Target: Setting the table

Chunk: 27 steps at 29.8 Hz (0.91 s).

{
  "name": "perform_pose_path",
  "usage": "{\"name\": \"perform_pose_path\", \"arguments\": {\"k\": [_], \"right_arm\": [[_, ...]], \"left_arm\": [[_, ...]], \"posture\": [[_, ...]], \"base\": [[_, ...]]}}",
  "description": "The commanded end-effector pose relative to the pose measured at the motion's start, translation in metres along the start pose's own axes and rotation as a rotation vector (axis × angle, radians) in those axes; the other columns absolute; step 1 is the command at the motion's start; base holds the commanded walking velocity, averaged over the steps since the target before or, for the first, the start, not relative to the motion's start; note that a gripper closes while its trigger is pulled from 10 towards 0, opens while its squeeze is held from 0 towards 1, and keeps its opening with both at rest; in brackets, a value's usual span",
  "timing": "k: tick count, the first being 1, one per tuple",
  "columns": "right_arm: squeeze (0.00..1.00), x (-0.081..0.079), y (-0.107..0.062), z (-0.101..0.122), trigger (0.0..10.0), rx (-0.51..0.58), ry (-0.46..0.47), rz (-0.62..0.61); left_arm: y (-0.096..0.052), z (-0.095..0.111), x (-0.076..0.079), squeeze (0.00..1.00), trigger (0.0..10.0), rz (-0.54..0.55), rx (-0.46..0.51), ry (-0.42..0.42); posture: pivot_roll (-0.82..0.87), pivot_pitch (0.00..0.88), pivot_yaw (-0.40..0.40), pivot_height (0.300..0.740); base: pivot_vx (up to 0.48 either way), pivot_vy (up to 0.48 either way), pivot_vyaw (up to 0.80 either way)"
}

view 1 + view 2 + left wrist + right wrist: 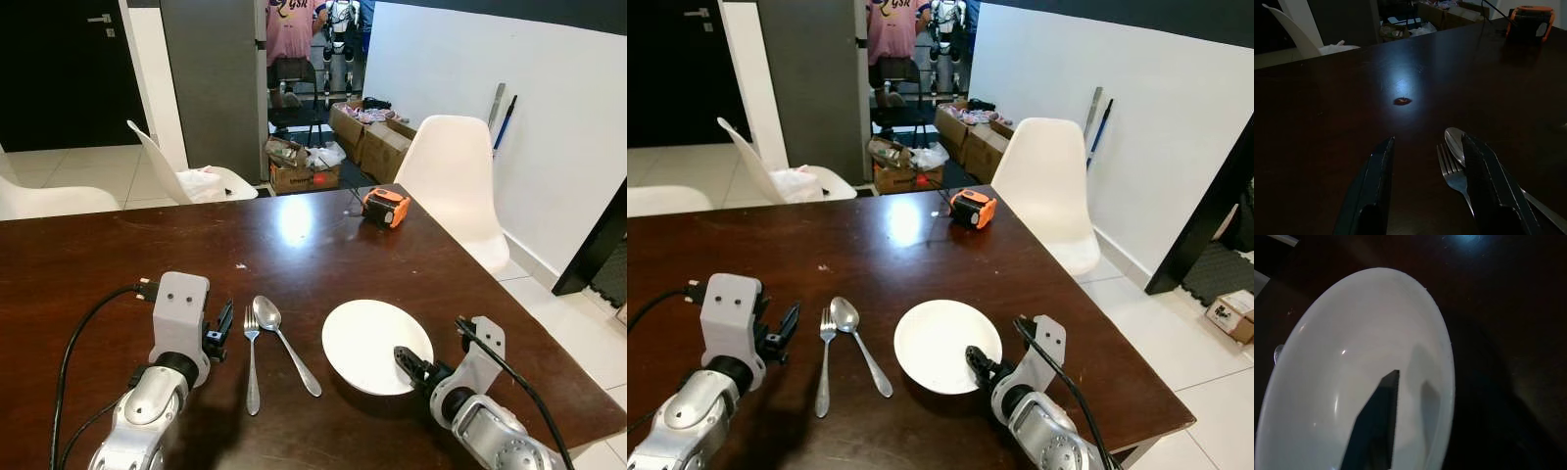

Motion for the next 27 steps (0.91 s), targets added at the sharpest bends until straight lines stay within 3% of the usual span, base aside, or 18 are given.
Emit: {"name": "perform_pose_path", "arguments": {"k": [1,20,21,25,26,27], "right_arm": [[0.0,0.008,-0.001,-0.002,0.0,-0.017,0.018,-0.024],[0.0,-0.006,-0.006,0.016,0.0,0.09,0.033,0.048],[0.0,-0.01,-0.007,0.02,0.0,0.112,0.034,0.065],[0.0,-0.051,-0.03,0.058,0.0,0.346,0.0,0.261],[0.0,-0.061,-0.037,0.066,1.9,0.385,0.015,0.304],[0.0,-0.061,-0.037,0.066,1.9,0.385,0.015,0.304]], "left_arm": [[-0.003,-0.003,-0.001,0.0,10.0,0.003,-0.015,0.008],[-0.003,-0.003,0.0,0.0,10.0,0.005,-0.015,0.005],[-0.003,-0.003,0.0,0.0,10.0,0.005,-0.015,0.005],[-0.003,-0.003,0.0,0.0,10.0,0.005,-0.015,0.002],[-0.003,-0.003,0.0,0.0,10.0,0.006,-0.015,0.002],[-0.003,-0.003,0.0,0.0,10.0,0.006,-0.015,0.002]], "posture": [[0.01,0.116,0.078,0.74],[0.0,0.125,0.077,0.74],[0.0,0.125,0.077,0.74],[0.0,0.129,0.077,0.74],[0.0,0.129,0.078,0.74],[0.0,0.129,0.078,0.74]], "base": [[0.0,0.0,0.0],[0.0,0.0,0.0],[0.0,0.0,0.0],[0.0,0.0,0.0],[0.0,0.0,0.0],[0.0,0.0,0.0]]}}
Point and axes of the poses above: a point about 5 cm out from each wrist's last joint towards the gripper, its own y axis pointing out of the wrist towards the gripper, its own z axis along the axis of the wrist's last joint, x = y × z, the point moved 5 cm from there along y, pointing out of the wrist towards the gripper, and after that the axes turned 2 degrees about -y, right-handed, at the moved point
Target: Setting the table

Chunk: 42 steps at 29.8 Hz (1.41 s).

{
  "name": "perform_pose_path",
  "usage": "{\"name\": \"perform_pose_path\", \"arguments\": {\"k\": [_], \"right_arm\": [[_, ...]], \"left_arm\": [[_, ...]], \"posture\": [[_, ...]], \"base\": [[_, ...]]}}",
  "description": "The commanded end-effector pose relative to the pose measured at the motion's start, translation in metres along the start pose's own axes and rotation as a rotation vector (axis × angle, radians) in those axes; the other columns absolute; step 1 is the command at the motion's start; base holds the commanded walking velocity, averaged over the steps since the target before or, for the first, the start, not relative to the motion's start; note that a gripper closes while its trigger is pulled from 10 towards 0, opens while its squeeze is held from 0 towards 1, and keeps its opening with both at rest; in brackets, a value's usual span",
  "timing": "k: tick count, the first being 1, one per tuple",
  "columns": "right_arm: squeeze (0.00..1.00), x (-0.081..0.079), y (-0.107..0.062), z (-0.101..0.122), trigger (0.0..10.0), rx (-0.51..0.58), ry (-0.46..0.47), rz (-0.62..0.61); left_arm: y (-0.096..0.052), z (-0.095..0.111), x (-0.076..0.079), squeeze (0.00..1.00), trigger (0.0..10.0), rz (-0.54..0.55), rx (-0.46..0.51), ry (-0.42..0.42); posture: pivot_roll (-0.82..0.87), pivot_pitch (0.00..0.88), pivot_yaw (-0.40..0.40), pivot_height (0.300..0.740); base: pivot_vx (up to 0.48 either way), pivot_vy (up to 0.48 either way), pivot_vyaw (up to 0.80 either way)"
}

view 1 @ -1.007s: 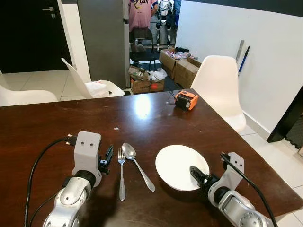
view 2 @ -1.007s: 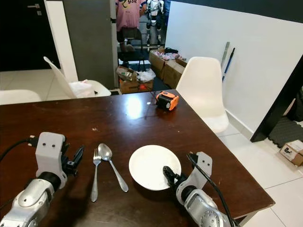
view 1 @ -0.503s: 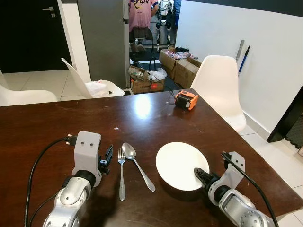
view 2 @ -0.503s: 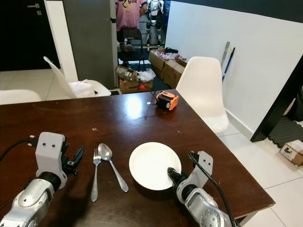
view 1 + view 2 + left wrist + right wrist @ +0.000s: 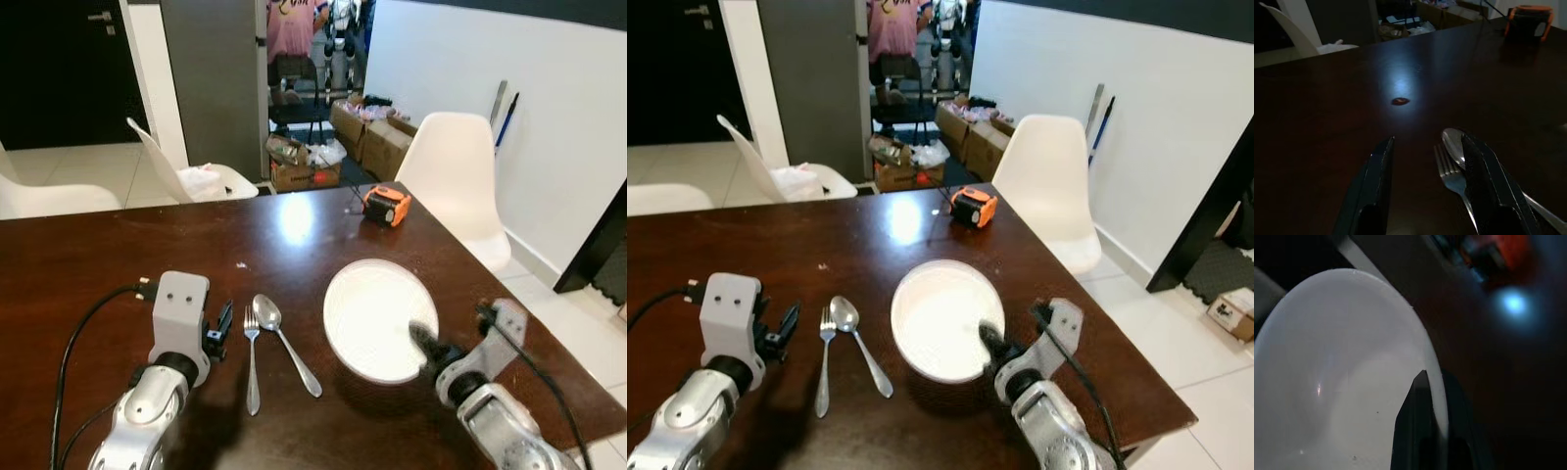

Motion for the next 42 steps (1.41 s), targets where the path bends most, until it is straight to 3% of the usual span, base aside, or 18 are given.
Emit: {"name": "perform_pose_path", "arguments": {"k": [1,2,3,4,6,7,10,11,13,15,19,20,24,26,29,33,39,42], "right_arm": [[0.0,-0.02,-0.003,0.016,10.0,0.074,0.029,0.084],[0.0,-0.02,-0.003,0.016,10.0,0.074,0.029,0.084],[0.0,-0.038,-0.004,0.026,10.0,0.118,0.008,0.129],[0.0,-0.042,-0.004,0.027,10.0,0.127,-0.008,0.134],[0.0,-0.039,-0.003,0.019,10.0,0.115,-0.164,0.08],[0.0,-0.021,-0.004,0.001,10.0,0.083,-0.366,-0.048],[0.0,-0.013,-0.006,-0.003,10.0,0.093,-0.431,-0.109],[0.0,-0.002,-0.012,-0.006,10.0,0.112,-0.447,-0.203],[0.0,0.004,-0.018,-0.009,10.0,0.113,-0.406,-0.262],[0.0,0.008,-0.023,-0.008,10.0,0.109,-0.499,-0.303],[0.0,0.007,-0.028,-0.007,10.0,0.111,-0.48,-0.281],[0.0,0.004,-0.028,-0.009,10.0,0.109,-0.458,-0.247],[0.0,-0.008,-0.025,-0.018,10.0,0.082,-0.428,-0.161],[0.0,-0.014,-0.025,-0.025,10.0,0.053,-0.413,-0.119],[0.0,-0.015,-0.025,-0.028,10.0,0.045,-0.408,-0.115],[0.0,-0.01,-0.024,-0.026,10.0,0.041,-0.394,-0.123],[0.0,-0.005,-0.023,-0.025,10.0,0.029,-0.341,-0.123],[0.0,-0.008,-0.024,-0.028,10.0,-0.008,-0.286,-0.068]], "left_arm": [[-0.003,-0.005,-0.002,0.0,10.0,0.009,-0.02,-0.001],[-0.003,-0.005,-0.002,0.0,10.0,0.009,-0.02,-0.001],[-0.004,-0.008,-0.004,0.0,10.0,0.025,-0.027,-0.033],[-0.004,-0.009,-0.005,0.0,10.0,0.031,-0.03,-0.045],[-0.005,-0.014,-0.009,0.0,10.0,0.053,-0.043,-0.069],[-0.006,-0.022,-0.015,0.0,10.0,0.086,-0.069,-0.09],[-0.008,-0.026,-0.018,0.0,10.0,0.099,-0.082,-0.089],[-0.012,-0.032,-0.022,0.0,10.0,0.109,-0.099,-0.065],[-0.017,-0.036,-0.025,0.0,10.0,0.107,-0.111,-0.035],[-0.027,-0.041,-0.034,0.0,10.0,0.132,-0.133,-0.054],[-0.039,-0.04,-0.042,0.0,10.0,0.15,-0.129,-0.144],[-0.044,-0.035,-0.039,0.0,10.0,0.126,-0.112,-0.195],[-0.053,-0.024,-0.032,0.0,10.0,0.06,-0.09,-0.236],[-0.063,-0.014,-0.023,0.0,10.0,-0.043,-0.08,-0.271],[-0.073,-0.003,-0.016,0.0,10.0,-0.19,-0.069,-0.18],[-0.084,0.008,-0.022,0.0,10.0,-0.326,-0.07,-0.05],[-0.095,0.022,-0.018,0.0,10.0,-0.562,-0.103,-0.011],[-0.103,0.025,-0.01,0.0,10.0,-0.679,-0.131,-0.056]], "posture": [[0.0,0.131,0.08,0.74],[0.0,0.131,0.08,0.74],[0.0,0.13,0.08,0.74],[0.0,0.13,0.08,0.74],[0.0,0.131,0.08,0.74],[0.0,0.132,0.078,0.74],[0.01,0.132,0.077,0.74],[0.01,0.132,0.077,0.74],[0.01,0.131,0.078,0.74],[0.01,0.131,0.079,0.74],[0.01,0.13,0.08,0.74],[0.01,0.13,0.078,0.74],[0.01,0.123,0.071,0.74],[0.02,0.122,0.063,0.74],[0.03,0.123,0.057,0.74],[0.03,0.124,0.054,0.74],[0.03,0.116,0.053,0.74],[0.02,0.114,0.056,0.74]], "base": [[0.0,0.0,0.0],[0.0,0.0,0.0],[0.0,0.0,0.0],[0.0,0.0,0.0],[0.0,0.0,0.0],[0.0,0.0,0.0],[0.0,0.0,0.0],[0.0,0.0,0.0],[0.0,0.0,0.0],[0.0,0.0,0.0],[0.0,0.0,0.0],[0.0,0.0,0.0],[0.0,0.0,0.0],[0.0,0.0,0.0],[0.0,0.0,0.0],[0.0,0.0,0.0],[0.0,0.0,0.0],[0.0,0.0,0.0]]}}
Point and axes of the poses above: a point about 5 cm out from each wrist's last joint towards the gripper, its own y axis pointing out of the wrist towards the gripper, its own z axis along the axis of the wrist's last joint, x = y × z, the point moved 5 cm from there along y, pointing out of the wrist towards the gripper, and after that the axes turned 2 degrees about -y, right-handed, at the moved point
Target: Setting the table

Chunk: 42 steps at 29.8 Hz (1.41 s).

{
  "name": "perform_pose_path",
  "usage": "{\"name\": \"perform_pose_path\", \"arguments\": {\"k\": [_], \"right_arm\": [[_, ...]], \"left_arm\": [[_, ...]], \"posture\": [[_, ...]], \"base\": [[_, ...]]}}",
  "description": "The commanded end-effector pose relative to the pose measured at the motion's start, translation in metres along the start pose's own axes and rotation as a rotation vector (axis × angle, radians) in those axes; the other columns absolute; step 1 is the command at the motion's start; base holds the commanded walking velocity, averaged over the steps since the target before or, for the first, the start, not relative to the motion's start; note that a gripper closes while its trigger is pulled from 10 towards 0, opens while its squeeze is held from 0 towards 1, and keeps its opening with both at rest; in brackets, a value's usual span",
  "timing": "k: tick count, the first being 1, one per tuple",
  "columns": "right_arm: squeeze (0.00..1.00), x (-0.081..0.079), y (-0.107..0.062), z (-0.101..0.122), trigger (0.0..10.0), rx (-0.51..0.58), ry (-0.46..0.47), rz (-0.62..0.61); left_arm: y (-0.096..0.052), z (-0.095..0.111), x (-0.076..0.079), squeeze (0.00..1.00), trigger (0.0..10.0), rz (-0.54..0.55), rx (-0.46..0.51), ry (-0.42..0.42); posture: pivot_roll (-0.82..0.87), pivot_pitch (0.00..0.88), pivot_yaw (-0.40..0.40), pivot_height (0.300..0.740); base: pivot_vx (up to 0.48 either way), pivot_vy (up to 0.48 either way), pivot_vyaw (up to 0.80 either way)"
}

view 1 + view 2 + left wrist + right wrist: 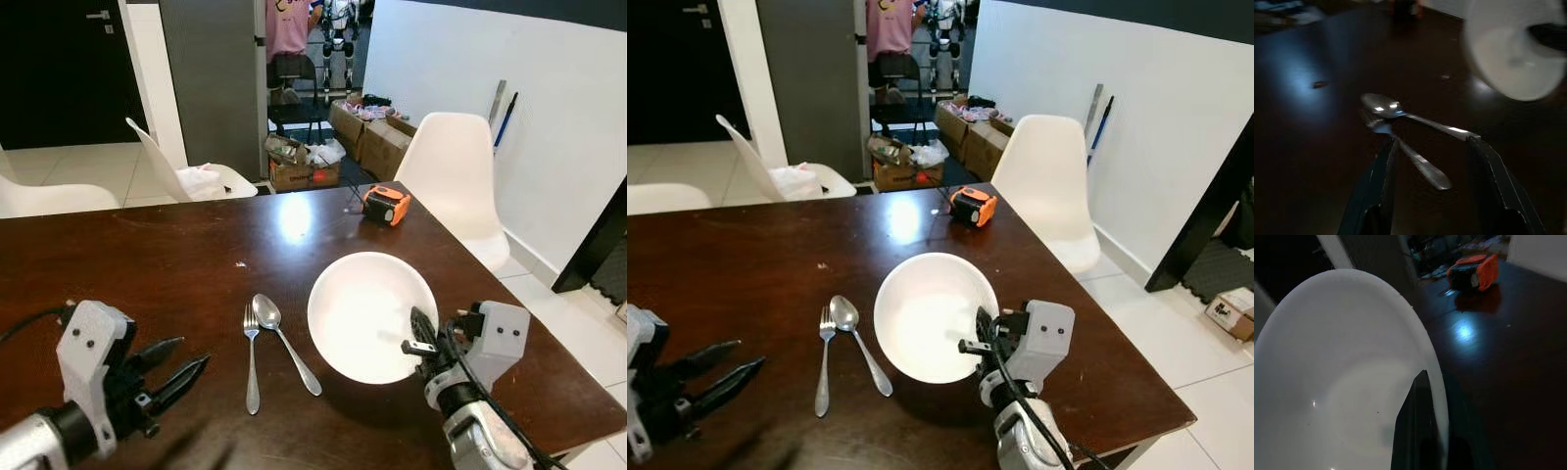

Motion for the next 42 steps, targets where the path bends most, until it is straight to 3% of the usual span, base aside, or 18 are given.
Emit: {"name": "perform_pose_path", "arguments": {"k": [1,2,3,5,9,10,13,16,18,19,20,21,23,28,31,32,42], "right_arm": [[0.0,0.008,-0.005,-0.003,10.0,-0.032,0.016,0.016],[0.0,0.008,-0.005,-0.003,10.0,-0.032,0.016,0.016],[0.0,0.03,-0.006,-0.006,10.0,-0.06,-0.027,-0.081],[0.0,0.049,-0.006,-0.006,10.0,-0.066,-0.066,-0.155],[0.0,0.057,-0.004,-0.001,10.0,-0.053,-0.067,-0.173],[0.0,0.056,-0.001,0.006,10.0,-0.025,-0.052,-0.166],[0.0,0.05,0.003,0.016,10.0,0.019,-0.031,-0.153],[0.0,0.044,0.004,0.023,10.0,0.057,-0.018,-0.15],[0.0,0.043,0.005,0.024,10.0,0.06,-0.022,-0.149],[0.0,0.041,0.005,0.024,10.0,0.07,-0.031,-0.151],[0.0,0.041,0.005,0.024,10.0,0.07,-0.031,-0.151],[0.0,0.03,0.005,0.022,10.0,0.076,-0.053,-0.136],[0.0,0.019,0.006,0.019,10.0,0.072,-0.079,-0.106],[0.0,0.008,0.008,0.013,10.0,0.063,-0.065,-0.079],[0.0,0.008,0.008,0.013,10.0,0.063,-0.065,-0.079],[0.0,0.0,0.012,0.01,10.0,0.057,-0.056,-0.055],[0.0,-0.004,0.015,0.008,10.0,0.055,-0.055,-0.045]], "left_arm": [[-0.006,0.007,0.018,0.0,10.0,-0.161,0.003,-0.078],[-0.006,0.007,0.018,0.0,10.0,-0.161,0.003,-0.078],[-0.009,0.01,0.025,0.0,10.0,-0.23,-0.001,-0.09],[-0.011,0.01,0.029,0.0,10.0,-0.266,-0.013,-0.078],[-0.008,0.018,0.026,0.0,10.0,-0.263,0.005,-0.044],[-0.001,0.032,0.02,0.0,10.0,-0.235,0.062,-0.026],[0.011,0.042,0.008,0.0,10.0,-0.14,0.125,-0.009],[0.024,0.042,-0.005,0.0,10.0,-0.017,0.167,-0.03],[0.026,0.041,-0.005,0.0,10.0,-0.008,0.168,-0.034],[0.033,0.035,-0.013,0.0,10.0,0.078,0.175,-0.061],[0.033,0.035,-0.013,0.0,10.0,0.078,0.175,-0.061],[0.048,0.006,-0.031,0.0,10.0,0.313,0.14,-0.137],[0.054,-0.018,-0.036,0.0,10.0,0.441,0.074,-0.126],[0.052,-0.036,-0.043,0.0,10.0,0.562,0.043,-0.126],[0.052,-0.036,-0.043,0.0,10.0,0.562,0.043,-0.126],[0.047,-0.044,-0.051,0.0,10.0,0.635,0.031,-0.139],[0.047,-0.048,-0.058,0.0,10.0,0.72,0.042,-0.102]], "posture": [[0.01,0.112,0.055,0.74],[0.01,0.112,0.055,0.74],[0.01,0.112,0.054,0.74],[0.02,0.112,0.055,0.74],[0.01,0.106,0.059,0.74],[0.02,0.103,0.061,0.74],[0.02,0.101,0.06,0.74],[0.02,0.1,0.062,0.74],[0.02,0.099,0.062,0.74],[0.01,0.099,0.066,0.74],[0.01,0.099,0.066,0.74],[0.01,0.099,0.071,0.74],[0.01,0.1,0.072,0.74],[0.01,0.103,0.069,0.74],[0.01,0.103,0.069,0.74],[0.02,0.102,0.065,0.74],[0.02,0.105,0.061,0.74]], "base": [[0.0,0.0,0.0],[0.0,0.0,0.0],[0.0,0.0,0.0],[0.0,0.0,0.0],[0.0,0.0,0.0],[0.0,0.0,0.0],[0.0,0.0,0.0],[0.0,0.0,0.0],[0.0,0.0,0.0],[0.0,0.0,0.0],[0.0,0.0,0.0],[0.0,0.0,0.0],[0.0,0.0,0.0],[0.0,0.0,0.0],[0.0,0.0,0.0],[0.0,0.0,0.0],[-0.105,0.0,0.0]]}}
Point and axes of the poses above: a point about 5 cm out from each wrist's last joint towards the gripper, its own y axis pointing out of the wrist towards the gripper, its own z axis along the axis of the wrist's last joint, x = y × z, the point moved 5 cm from there along y, pointing out of the wrist towards the gripper, and after that the axes turned 2 degrees about -y, right-handed, at the moved point
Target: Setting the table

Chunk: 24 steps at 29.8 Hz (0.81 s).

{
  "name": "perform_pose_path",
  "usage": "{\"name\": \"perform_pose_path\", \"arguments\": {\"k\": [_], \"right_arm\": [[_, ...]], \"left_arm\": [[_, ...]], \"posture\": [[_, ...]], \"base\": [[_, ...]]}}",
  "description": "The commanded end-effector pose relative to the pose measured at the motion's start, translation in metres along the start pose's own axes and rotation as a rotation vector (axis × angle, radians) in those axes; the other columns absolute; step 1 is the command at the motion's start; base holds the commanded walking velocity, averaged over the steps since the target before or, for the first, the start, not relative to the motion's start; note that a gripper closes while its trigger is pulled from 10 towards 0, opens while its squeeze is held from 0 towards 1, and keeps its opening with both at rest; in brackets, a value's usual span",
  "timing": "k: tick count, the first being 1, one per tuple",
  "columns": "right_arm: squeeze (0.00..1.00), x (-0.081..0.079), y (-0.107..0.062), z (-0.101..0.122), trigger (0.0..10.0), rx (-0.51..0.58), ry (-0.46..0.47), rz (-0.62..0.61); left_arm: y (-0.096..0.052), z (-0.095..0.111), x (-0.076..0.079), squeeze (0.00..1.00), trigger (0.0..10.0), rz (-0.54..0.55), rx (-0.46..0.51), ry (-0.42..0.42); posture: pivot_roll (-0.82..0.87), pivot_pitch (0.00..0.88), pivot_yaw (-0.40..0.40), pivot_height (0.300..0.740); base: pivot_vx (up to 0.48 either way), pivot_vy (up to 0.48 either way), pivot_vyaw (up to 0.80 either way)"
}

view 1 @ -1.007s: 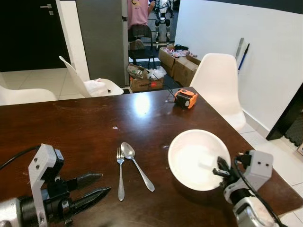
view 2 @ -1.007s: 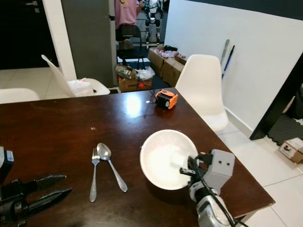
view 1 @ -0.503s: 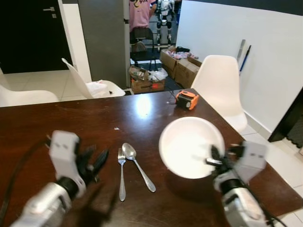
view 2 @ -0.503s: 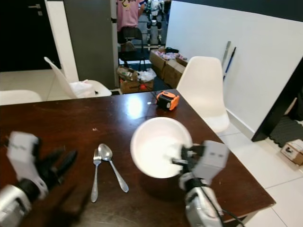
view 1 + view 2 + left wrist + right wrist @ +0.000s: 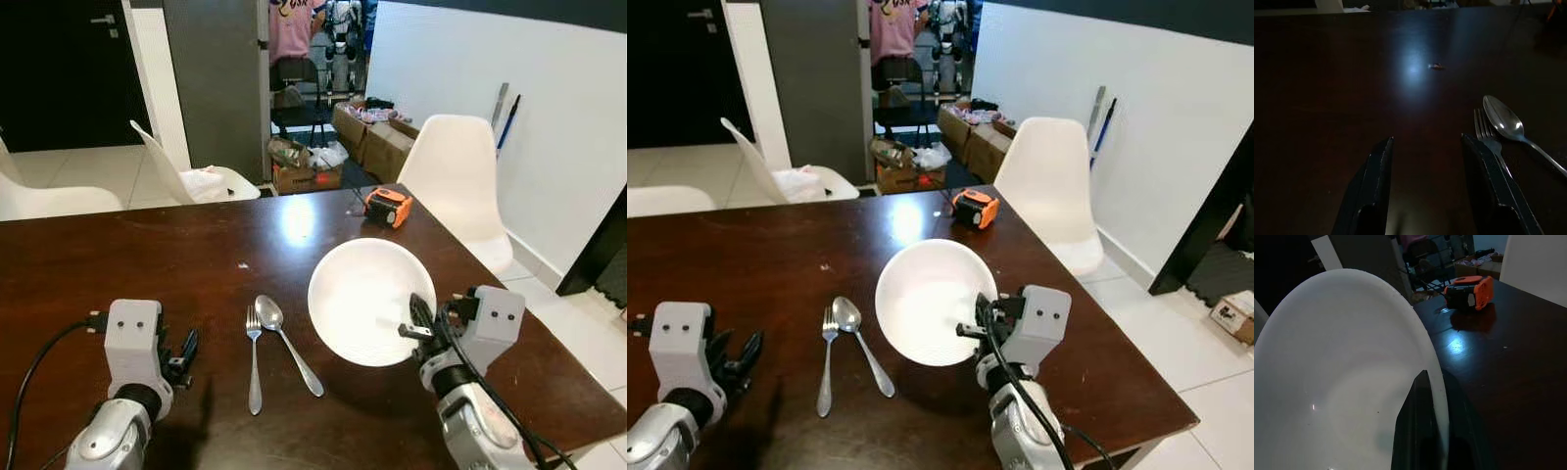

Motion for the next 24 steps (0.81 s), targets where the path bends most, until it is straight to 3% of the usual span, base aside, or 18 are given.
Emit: {"name": "perform_pose_path", "arguments": {"k": [1,24], "right_arm": [[0.0,0.0005,-0.0012,-0.0028,10.0,-0.003,0.001,-0.005],[0.0,0.0011,-0.004,-0.0064,10.0,-0.01,0.011,-0.016]], "left_arm": [[-0.0001,-0.0074,-0.0018,0.0,10.0,0.023,-0.017,0.018],[0.0008,-0.0064,-0.0018,0.0,10.0,0.039,0.007,0.038]], "posture": [[0.02,0.106,0.061,0.74],[0.03,0.113,0.068,0.74]], "base": [[-0.352,0.0,0.0],[-0.348,0.0,0.0]]}}
Point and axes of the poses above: a point about 5 cm out from each wrist's last joint towards the gripper, its own y axis pointing out of the wrist towards the gripper, its own z axis along the axis of the wrist's last joint, x = y × z, the point moved 5 cm from there along y, pointing out of the wrist towards the gripper, and after that the axes turned 2 degrees about -y, right-handed, at the moved point
